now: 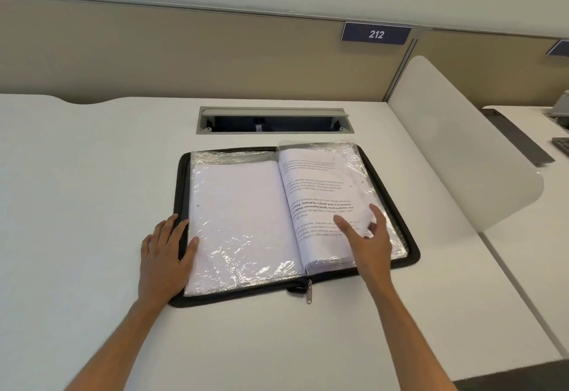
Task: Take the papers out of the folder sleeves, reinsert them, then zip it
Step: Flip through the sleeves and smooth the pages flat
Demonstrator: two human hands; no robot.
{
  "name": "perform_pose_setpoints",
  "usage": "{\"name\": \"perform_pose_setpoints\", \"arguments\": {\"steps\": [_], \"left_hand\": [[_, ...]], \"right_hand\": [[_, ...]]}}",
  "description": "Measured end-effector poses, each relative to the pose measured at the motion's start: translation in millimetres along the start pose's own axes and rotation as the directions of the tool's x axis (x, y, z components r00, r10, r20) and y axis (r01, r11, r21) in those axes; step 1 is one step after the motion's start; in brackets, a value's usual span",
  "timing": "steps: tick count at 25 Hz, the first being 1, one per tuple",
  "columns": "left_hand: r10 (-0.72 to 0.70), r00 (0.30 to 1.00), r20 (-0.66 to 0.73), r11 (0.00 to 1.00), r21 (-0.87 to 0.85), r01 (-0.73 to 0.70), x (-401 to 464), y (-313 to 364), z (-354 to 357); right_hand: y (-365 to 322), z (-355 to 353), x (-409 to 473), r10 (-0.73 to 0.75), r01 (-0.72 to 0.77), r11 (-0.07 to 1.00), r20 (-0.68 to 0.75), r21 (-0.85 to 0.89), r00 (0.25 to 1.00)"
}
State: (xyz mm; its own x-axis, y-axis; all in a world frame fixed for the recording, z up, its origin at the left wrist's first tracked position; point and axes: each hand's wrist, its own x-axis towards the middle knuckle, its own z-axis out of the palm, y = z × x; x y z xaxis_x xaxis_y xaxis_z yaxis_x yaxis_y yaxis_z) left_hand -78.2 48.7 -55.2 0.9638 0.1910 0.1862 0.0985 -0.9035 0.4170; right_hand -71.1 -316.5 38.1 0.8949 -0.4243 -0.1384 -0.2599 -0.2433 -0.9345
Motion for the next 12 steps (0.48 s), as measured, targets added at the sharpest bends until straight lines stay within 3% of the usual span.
{"name": "perform_pose_setpoints", "arguments": {"steps": [5,8,10,12], "left_hand": [[-0.010,1.000,-0.002,1.000,0.000,0.010,-0.5,1.4,-0.8],[-0.011,1.000,-0.005,1.000,-0.002,0.011,-0.9,2.0,-1.6],[-0.008,1.000,-0.006,1.000,0.000,0.008,-1.0,1.9,-1.6],[-0.009,1.000,-0.004,1.000,-0.002,0.009,-1.6,2.1,-2.0]], "right_hand": [[17.5,-32.8,19.3,0.028,-0.051,0.978,-0.116,-0.200,0.993],[27.2,-36.8,19.8,-0.078,-0.036,0.862,-0.204,-0.506,0.976],[39.1,-30.6,18.7,-0.258,0.112,0.725,-0.118,-0.679,0.959],[49.6,-20.7,18.2,-0.275,0.198,0.602,0.032,-0.774,0.961]]}}
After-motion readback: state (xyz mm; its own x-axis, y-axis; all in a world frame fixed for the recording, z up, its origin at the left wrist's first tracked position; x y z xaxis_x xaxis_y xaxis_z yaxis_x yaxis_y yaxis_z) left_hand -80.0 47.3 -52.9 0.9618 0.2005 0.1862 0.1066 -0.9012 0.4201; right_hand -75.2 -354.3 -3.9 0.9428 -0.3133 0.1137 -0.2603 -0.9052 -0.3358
